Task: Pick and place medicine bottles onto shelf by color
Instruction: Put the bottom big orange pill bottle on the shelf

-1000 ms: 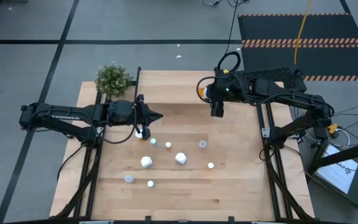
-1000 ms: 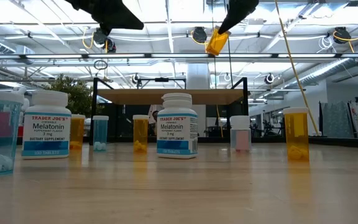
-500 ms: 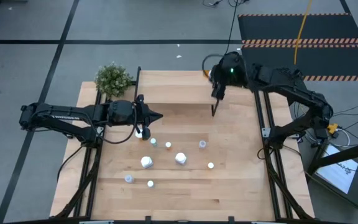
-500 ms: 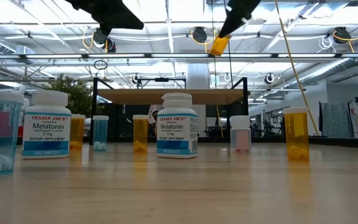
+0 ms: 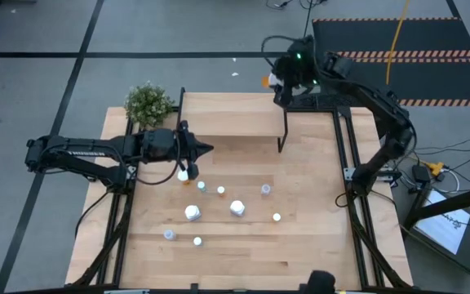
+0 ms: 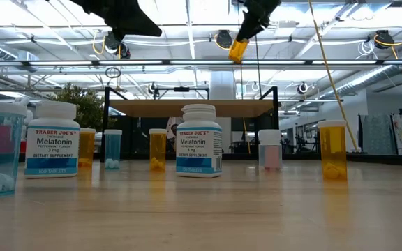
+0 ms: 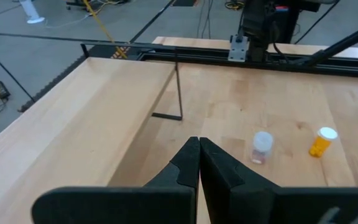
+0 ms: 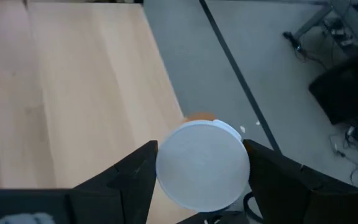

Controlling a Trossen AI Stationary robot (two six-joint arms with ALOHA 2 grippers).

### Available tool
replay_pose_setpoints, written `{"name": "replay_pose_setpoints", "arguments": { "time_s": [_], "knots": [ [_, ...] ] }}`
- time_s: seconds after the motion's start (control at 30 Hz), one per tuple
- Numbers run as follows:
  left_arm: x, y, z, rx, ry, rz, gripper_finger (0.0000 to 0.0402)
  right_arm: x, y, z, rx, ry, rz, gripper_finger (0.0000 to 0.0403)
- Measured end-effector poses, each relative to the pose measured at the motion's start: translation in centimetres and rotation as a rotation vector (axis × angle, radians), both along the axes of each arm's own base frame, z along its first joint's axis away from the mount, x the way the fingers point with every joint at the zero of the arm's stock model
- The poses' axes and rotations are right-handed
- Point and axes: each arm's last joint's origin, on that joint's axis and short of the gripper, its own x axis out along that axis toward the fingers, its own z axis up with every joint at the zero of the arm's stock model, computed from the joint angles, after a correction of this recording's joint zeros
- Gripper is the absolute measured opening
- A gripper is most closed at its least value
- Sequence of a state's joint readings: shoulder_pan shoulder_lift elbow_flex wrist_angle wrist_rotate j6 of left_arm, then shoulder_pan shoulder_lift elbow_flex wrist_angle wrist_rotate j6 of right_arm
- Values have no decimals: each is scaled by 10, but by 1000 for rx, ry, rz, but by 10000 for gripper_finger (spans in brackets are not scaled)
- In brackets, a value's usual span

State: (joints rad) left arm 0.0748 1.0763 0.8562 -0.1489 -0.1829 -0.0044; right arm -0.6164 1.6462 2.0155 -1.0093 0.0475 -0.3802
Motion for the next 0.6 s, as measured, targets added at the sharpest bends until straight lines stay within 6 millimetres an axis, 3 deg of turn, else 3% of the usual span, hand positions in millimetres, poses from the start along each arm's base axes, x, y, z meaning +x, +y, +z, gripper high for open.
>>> {"name": "replay_pose_setpoints", "arguments": {
  "time_s": [0.23,0.6],
  "knots": [
    [0,1,0,0,2,4,15,-3,-20,24,85,8,-43,224],
    [0,1,0,0,2,4,15,-6,-35,-12,391,81,-126,224]
  ]
}}
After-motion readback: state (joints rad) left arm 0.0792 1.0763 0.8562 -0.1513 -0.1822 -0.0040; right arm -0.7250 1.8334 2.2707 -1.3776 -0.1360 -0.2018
